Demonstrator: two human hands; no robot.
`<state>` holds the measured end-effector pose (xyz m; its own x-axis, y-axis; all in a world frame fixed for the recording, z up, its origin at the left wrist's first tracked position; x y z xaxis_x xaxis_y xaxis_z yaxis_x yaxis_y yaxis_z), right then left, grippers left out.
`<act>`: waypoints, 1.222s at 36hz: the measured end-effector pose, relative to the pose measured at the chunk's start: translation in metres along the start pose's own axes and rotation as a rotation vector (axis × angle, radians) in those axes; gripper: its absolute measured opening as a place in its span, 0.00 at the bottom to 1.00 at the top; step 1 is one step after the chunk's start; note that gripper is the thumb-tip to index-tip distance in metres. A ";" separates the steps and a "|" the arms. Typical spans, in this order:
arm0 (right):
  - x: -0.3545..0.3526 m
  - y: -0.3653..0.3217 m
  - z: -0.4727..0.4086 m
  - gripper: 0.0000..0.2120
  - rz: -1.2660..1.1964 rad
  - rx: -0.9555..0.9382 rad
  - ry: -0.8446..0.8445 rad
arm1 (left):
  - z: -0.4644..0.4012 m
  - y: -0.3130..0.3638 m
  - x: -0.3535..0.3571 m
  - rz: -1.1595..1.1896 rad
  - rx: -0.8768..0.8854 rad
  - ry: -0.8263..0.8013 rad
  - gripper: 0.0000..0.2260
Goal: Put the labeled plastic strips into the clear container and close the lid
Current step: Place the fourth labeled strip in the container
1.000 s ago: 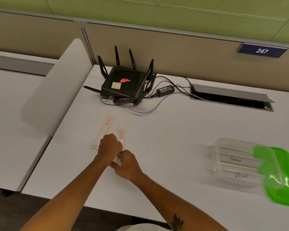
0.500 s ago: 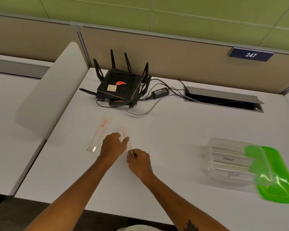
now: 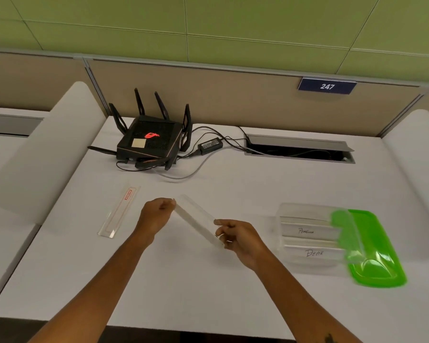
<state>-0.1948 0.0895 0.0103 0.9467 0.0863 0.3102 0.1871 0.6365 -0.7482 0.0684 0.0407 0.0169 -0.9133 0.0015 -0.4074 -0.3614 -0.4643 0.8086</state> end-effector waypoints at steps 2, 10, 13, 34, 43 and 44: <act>-0.018 -0.007 0.006 0.17 -0.043 0.028 0.007 | 0.005 0.006 0.010 -0.013 0.027 -0.006 0.10; -0.075 -0.037 0.034 0.13 0.260 0.002 0.080 | 0.023 0.039 0.051 -0.060 0.169 -0.026 0.02; -0.094 -0.050 0.044 0.25 0.516 -0.071 0.097 | 0.031 0.050 0.067 -0.057 0.235 -0.016 0.02; -0.254 -0.090 0.093 0.35 1.648 -0.362 0.221 | 0.086 0.116 0.225 -0.011 0.323 -0.103 0.02; -0.296 -0.078 0.090 0.34 1.660 -0.348 0.211 | 0.102 0.119 0.268 -0.070 0.212 -0.166 0.04; -0.299 -0.077 0.089 0.34 1.660 -0.338 0.200 | 0.103 0.117 0.271 -0.075 0.191 -0.177 0.06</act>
<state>-0.5158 0.0835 0.0272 0.1782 0.3327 -0.9261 -0.9425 -0.2126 -0.2577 -0.2406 0.0781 0.0453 -0.8951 0.1919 -0.4024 -0.4431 -0.2819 0.8510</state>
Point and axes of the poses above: each hand's wrist, its own z-axis away from the middle knuckle, its own x-axis out of the palm, y = z × x, the point moved 1 cm from there along -z, towards the middle knuckle, and after that the axes turned 3 degrees about -y, right-handed, at the moved point
